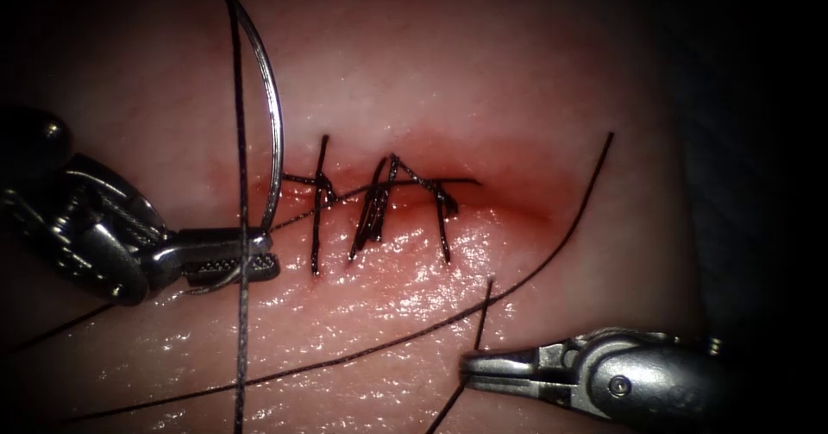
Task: Wound Closure
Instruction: Use the right gripper to pull the suture through the cut until a short tail remains on top
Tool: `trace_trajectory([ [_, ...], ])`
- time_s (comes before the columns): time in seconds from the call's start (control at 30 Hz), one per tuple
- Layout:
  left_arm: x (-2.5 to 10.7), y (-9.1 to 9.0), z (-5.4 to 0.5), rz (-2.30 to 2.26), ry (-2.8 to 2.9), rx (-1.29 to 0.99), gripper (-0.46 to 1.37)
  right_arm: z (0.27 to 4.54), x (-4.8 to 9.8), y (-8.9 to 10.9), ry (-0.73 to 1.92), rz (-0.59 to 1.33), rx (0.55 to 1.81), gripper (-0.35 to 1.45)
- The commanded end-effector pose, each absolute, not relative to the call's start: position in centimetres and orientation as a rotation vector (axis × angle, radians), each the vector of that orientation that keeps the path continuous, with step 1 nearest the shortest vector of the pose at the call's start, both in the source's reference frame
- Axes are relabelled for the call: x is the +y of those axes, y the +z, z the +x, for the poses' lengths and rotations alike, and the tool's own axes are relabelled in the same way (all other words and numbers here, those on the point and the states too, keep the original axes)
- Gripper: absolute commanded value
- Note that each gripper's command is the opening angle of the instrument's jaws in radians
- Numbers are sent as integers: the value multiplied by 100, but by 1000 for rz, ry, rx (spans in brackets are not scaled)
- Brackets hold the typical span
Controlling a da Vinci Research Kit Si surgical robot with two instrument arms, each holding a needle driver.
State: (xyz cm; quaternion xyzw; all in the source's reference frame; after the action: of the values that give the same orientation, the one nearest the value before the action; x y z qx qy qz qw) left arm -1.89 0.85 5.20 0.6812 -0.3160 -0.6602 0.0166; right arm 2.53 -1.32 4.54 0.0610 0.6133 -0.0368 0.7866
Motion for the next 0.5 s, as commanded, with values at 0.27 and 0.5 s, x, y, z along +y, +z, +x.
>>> trace_trajectory([
  [0.27, 85, 520, -189, 2114, -2053, -972, -35, 286, -166, 434, -122, 151, 1337, -35],
  [0.5, 85, 520, -189, 2114, -2053, -972, -35, 318, -198, 414, -164, 174, 1346, -35],
])
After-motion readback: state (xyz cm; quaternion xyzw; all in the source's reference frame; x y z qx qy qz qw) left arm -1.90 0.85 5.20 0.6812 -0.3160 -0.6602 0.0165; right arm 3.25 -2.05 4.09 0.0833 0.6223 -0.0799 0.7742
